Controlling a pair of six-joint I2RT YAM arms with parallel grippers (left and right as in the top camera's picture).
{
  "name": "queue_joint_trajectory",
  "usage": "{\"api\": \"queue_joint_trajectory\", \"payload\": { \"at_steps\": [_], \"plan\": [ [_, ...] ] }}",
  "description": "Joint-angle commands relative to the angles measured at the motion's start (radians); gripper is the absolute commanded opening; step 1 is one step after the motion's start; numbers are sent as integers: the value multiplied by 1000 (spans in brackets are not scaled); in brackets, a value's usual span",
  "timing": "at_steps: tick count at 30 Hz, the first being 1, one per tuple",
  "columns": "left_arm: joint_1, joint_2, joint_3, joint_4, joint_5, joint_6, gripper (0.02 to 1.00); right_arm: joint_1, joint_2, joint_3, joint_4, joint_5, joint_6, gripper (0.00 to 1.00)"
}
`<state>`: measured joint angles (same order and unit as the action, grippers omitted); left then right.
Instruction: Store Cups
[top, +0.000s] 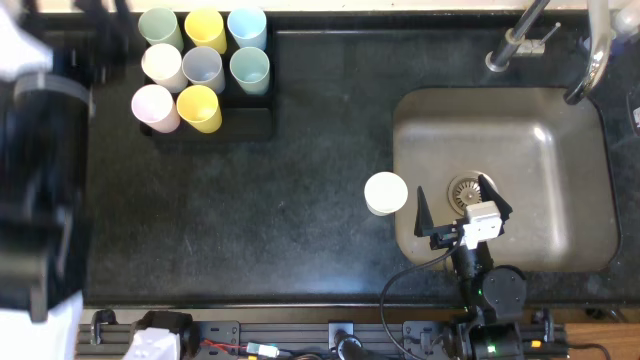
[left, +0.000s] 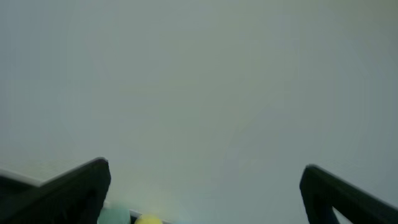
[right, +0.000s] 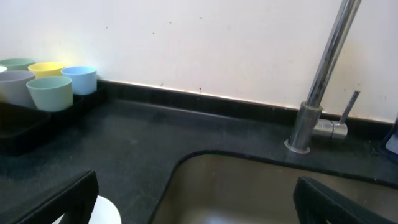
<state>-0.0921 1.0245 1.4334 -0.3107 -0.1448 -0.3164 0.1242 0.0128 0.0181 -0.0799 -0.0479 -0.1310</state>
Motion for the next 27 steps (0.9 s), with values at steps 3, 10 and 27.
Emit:
{"api": "queue_joint_trajectory", "payload": {
  "at_steps": [3, 10, 27],
  "plan": [
    [29, -294, -457, 217, 142, 198, 1000, 0, -8, -13, 6, -6, 3, 998],
    [29, -584, -841, 407, 197, 197, 1000, 0, -8, -13, 6, -6, 3, 998],
    [33, -988, -1413, 586, 165, 197, 1000, 0, -8, -13, 6, -6, 3, 998]
  ]
}}
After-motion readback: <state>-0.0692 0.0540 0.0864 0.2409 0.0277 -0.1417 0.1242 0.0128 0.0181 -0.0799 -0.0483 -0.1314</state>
